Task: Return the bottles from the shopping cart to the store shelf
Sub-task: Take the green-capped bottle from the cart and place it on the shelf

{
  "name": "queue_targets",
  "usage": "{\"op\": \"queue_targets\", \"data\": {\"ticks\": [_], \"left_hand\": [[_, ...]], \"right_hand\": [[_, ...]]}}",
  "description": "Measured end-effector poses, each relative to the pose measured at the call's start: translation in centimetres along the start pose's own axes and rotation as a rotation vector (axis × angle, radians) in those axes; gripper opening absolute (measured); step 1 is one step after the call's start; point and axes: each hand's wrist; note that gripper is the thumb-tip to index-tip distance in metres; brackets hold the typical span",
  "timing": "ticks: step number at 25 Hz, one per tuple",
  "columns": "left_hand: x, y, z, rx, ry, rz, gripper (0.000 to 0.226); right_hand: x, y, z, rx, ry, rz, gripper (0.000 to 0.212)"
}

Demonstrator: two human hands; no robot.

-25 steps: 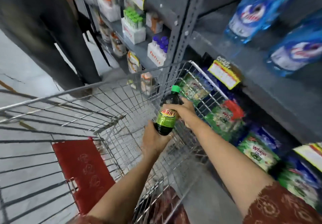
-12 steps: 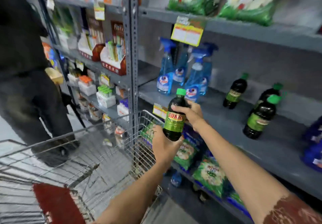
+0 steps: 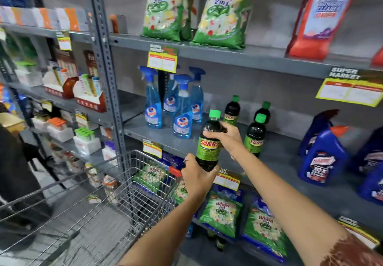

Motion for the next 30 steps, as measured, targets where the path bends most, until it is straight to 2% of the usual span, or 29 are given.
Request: {"op": "queue_targets", "data": {"ticks": [6, 11, 21, 25, 27, 30], "left_hand": [[4.1, -4.5, -1.1, -0.102, 0.053, -0.179, 0.054], [8.4, -7.9, -3.0, -0.096, 0.107, -0.251, 0.054], [12.8, -11.3, -5.7, -0.120, 0.134, -0.287, 0.055], [12.7, -11.5, -5.9, -0.086, 0.109, -0.284, 0.052], [12.6, -11.3, -5.9, -0.087, 0.101, -0.292, 0.052], [12.6, -11.0, -5.7, -0.092, 0.115, -0.317, 0.064]], "right_hand": [[4.0, 1.6, 2.3, -0.066, -0.022, 0.114, 0.049], [8.4, 1.2, 4.3, -0.171, -0.041, 0.176, 0.058], [11.9, -0.5, 8.2, -0.275, 0.096, 0.290, 0.073], [11.1, -0.5, 9.3, -0.341, 0.158, 0.242, 0.076], [10.2, -0.3, 9.5, -0.400, 0.210, 0.299, 0.070], [8.7, 0.5, 9.6, -0.413, 0.315, 0.559, 0.041]]}}
Point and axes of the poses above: each hand's wrist, its own x-axis towards the middle knuckle, its own y-axis out of the back of the hand, z = x × y, and after that the axes turned 10 degrees about -x, right-handed
